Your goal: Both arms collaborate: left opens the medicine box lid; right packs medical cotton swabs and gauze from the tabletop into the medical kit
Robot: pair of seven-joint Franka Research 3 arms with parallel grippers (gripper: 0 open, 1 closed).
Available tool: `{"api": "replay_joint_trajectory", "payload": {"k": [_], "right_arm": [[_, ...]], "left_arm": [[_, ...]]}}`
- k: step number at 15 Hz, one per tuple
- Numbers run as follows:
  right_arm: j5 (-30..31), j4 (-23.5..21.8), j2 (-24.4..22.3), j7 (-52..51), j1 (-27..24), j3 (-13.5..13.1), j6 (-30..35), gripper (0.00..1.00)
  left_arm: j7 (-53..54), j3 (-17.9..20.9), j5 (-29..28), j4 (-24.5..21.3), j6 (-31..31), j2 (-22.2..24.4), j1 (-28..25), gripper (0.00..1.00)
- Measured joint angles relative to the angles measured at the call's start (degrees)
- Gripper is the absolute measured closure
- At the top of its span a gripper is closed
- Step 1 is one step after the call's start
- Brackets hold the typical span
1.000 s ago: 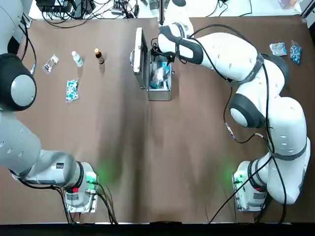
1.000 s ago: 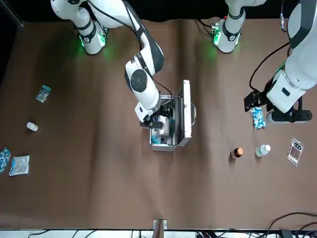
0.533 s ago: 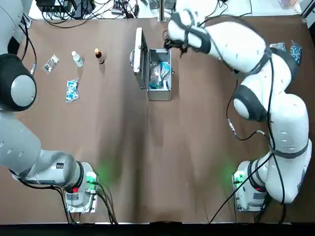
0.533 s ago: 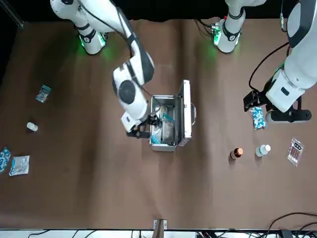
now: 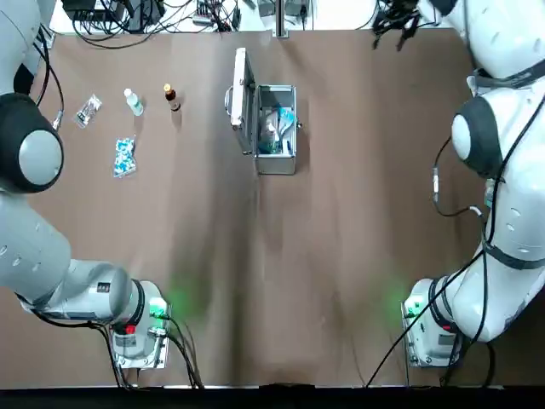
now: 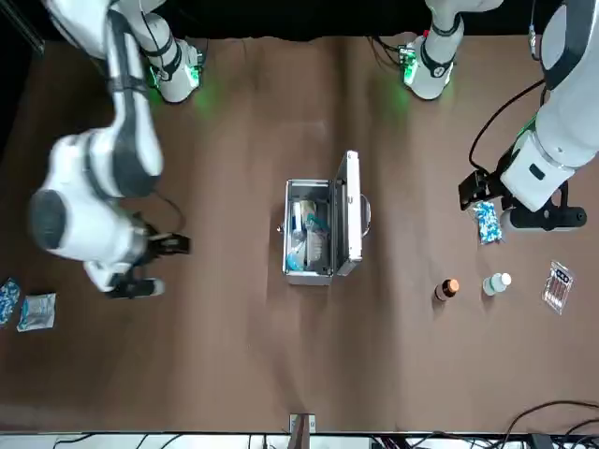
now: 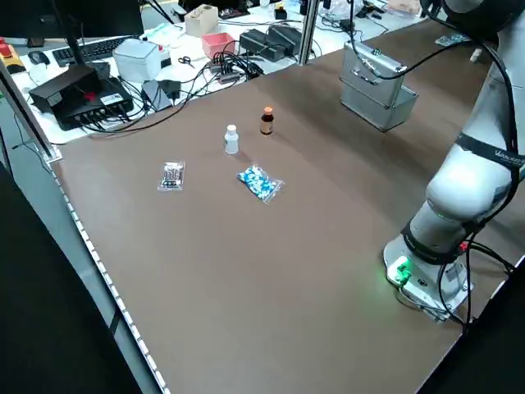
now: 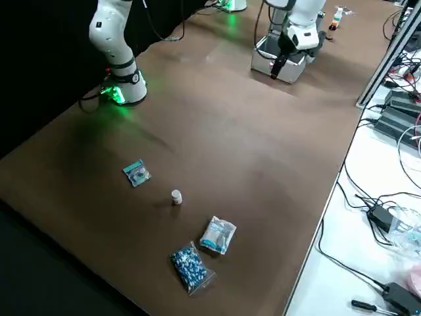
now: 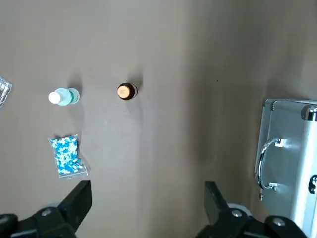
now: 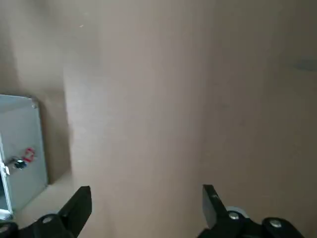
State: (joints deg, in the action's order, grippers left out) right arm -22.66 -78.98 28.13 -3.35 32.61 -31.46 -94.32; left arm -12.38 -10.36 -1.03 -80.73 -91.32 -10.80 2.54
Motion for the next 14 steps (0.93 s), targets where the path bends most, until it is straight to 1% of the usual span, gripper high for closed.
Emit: {"api": "replay_joint_trajectory", "payload": {"k": [4,7,9,14], "right_arm": [[0.0,0.0,-3.2,-5.2,-0.3,-5.8,1.6,0.01],[0.0,0.0,-5.3,-7.8,-0.3,-9.4,6.3,0.01],[0.0,0.0,-7.1,-8.0,-0.3,-10.4,7.2,0.01],[0.0,0.0,-9.3,-8.0,-0.1,-10.9,7.5,0.01]], "left_arm": [[0.0,0.0,0.0,0.0,0.0,0.0,0.0,0.00],[0.2,0.1,0.0,0.2,0.0,0.1,-0.4,0.00],[0.2,0.2,0.0,0.4,0.0,0.2,-0.8,0.00],[0.3,0.2,0.0,0.4,0.0,0.7,-0.9,0.00]]}}
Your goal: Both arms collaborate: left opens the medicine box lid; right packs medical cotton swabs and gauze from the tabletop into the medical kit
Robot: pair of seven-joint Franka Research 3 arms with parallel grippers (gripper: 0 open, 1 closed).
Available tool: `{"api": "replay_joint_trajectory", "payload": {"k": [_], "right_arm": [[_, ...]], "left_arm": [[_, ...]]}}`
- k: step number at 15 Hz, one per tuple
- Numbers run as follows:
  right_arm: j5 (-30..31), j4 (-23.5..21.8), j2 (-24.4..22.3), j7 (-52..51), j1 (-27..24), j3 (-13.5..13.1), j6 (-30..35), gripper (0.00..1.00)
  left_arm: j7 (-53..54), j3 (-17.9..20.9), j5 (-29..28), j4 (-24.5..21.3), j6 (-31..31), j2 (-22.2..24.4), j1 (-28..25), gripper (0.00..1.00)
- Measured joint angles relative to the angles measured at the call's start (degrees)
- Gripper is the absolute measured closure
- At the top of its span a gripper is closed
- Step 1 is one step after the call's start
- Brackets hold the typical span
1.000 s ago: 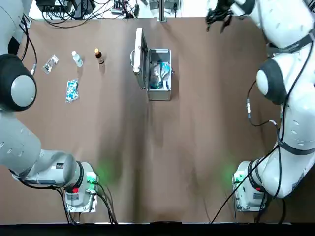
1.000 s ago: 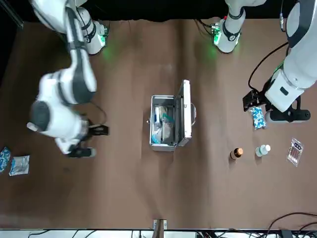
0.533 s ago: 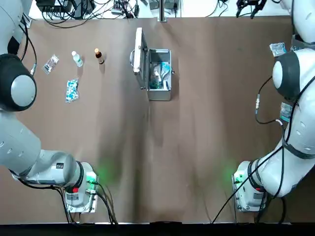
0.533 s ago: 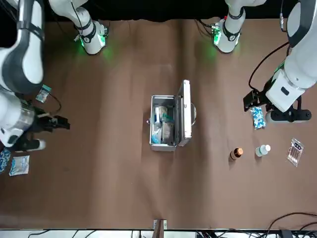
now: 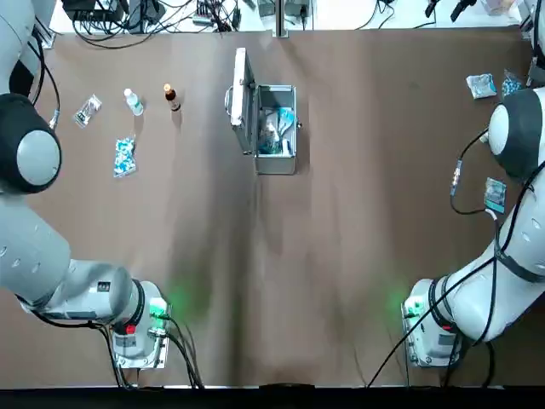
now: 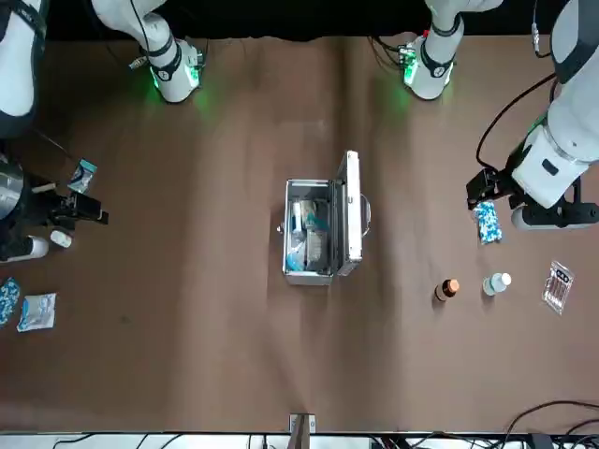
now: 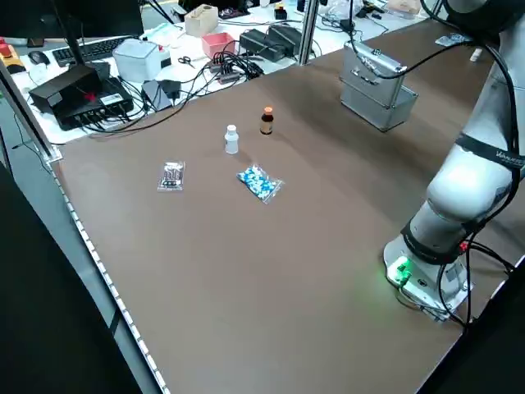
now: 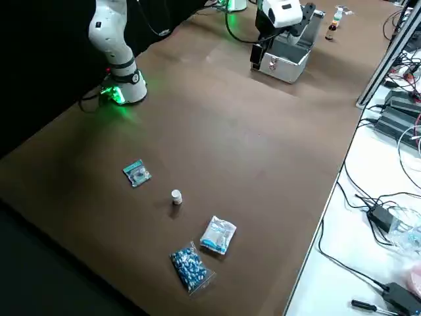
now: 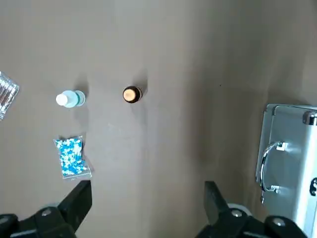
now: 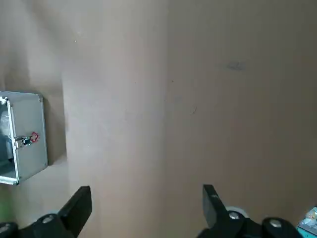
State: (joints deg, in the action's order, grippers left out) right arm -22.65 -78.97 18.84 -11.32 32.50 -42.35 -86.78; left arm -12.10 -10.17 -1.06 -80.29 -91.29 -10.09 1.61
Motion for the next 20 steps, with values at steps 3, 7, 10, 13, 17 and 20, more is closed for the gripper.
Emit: {"api": "replay_joint_trajectory", "payload": {"k": [3,7,10,13,17,20], "right_arm": [[0.1,0.0,-0.4,0.0,0.1,-0.3,0.8,0.01],[3.7,0.0,-0.7,0.0,0.4,0.3,1.5,0.01],[6.9,1.2,-2.0,0.2,-4.7,6.7,1.5,0.01],[11.4,3.5,-4.8,1.6,-16.1,19.4,1.5,0.01],[14.3,3.4,-9.2,5.1,-34.4,37.6,2.7,0.01],[16.8,0.6,-11.9,6.7,-37.4,41.4,2.6,0.01]], "left_arm": [[0.0,0.0,0.0,-0.1,0.2,1.8,-0.1,0.00],[0.0,0.0,0.0,-3.0,0.1,4.8,-0.1,0.00],[0.0,0.1,0.0,-3.8,0.1,5.5,-0.1,0.00],[0.0,0.4,0.0,-3.9,0.1,5.6,-0.1,0.00],[0.1,0.9,0.0,-3.8,0.1,5.7,-1.1,0.00],[0.9,1.2,0.0,-3.6,0.5,6.1,-2.3,0.00]]}}
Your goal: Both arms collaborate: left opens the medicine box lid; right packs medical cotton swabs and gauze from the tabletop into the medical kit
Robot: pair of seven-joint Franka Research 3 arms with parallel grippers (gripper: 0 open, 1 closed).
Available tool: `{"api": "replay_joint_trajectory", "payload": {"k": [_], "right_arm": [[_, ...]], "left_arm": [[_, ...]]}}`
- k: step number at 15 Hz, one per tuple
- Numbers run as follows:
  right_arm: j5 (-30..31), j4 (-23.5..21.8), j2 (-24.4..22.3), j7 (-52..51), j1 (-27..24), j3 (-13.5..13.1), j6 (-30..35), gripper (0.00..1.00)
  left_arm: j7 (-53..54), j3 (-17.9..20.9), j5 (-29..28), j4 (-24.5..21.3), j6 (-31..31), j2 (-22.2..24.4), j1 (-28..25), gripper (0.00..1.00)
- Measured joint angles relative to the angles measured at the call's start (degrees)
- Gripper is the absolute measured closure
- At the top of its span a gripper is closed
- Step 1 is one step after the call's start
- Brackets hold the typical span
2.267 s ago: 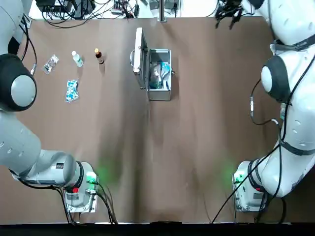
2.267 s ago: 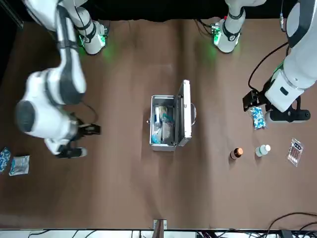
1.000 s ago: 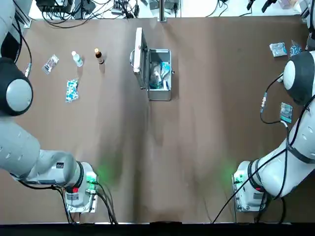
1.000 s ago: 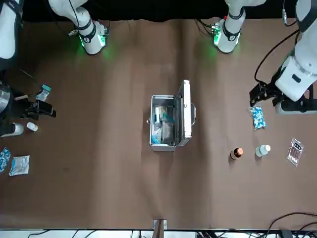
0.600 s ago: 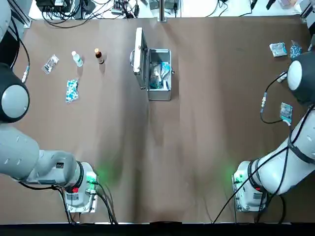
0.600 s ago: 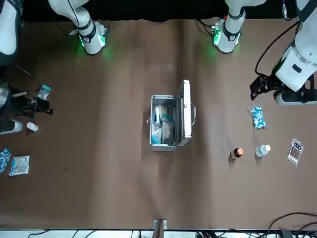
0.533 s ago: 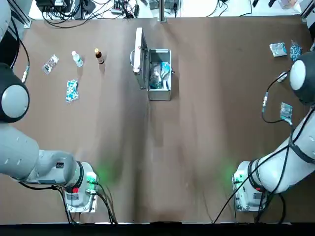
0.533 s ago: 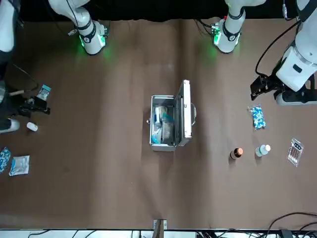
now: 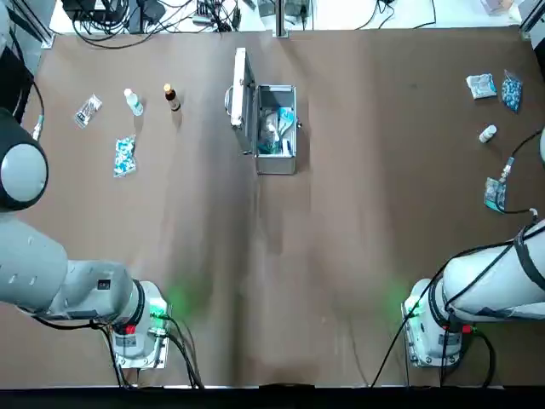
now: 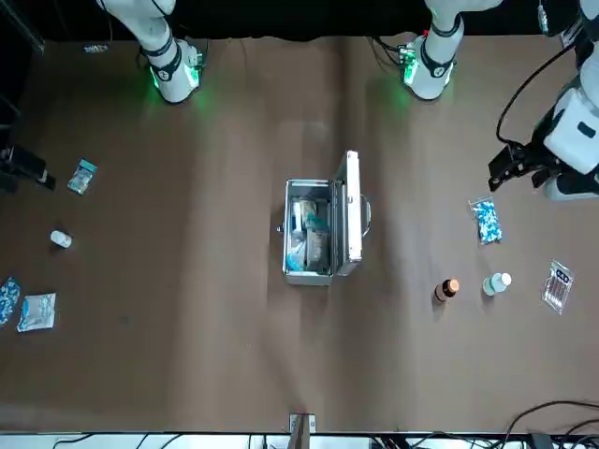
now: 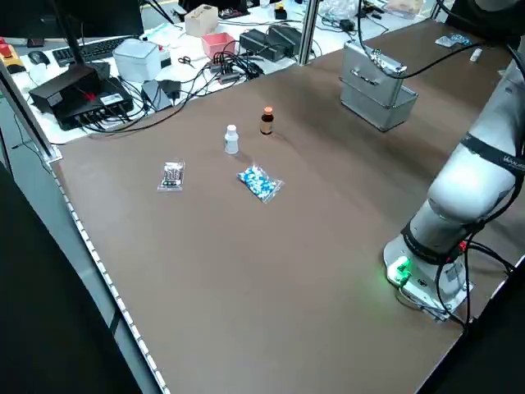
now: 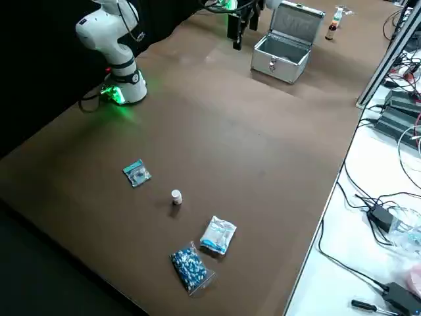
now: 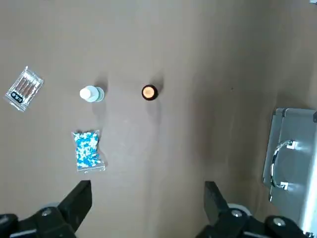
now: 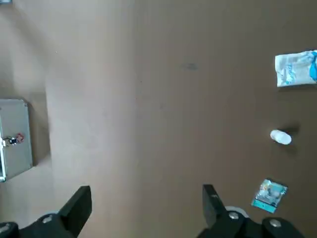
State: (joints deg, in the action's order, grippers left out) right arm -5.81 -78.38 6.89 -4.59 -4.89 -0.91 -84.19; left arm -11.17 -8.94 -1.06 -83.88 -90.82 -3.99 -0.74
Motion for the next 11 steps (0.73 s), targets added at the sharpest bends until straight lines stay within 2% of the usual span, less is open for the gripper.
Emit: {"api": "replay_joint_trajectory", "payload": {"k": [5,11], "right_arm": [[0.7,-4.0,-2.1,0.7,0.0,0.9,-2.9,0.01],[3.9,-3.8,-3.1,0.7,-0.1,1.2,-3.6,0.01]], "left_arm": [[2.9,0.1,0.0,0.1,0.7,0.4,0.0,0.00],[3.1,0.1,0.0,0.1,1.0,0.4,0.0,0.00]]}}
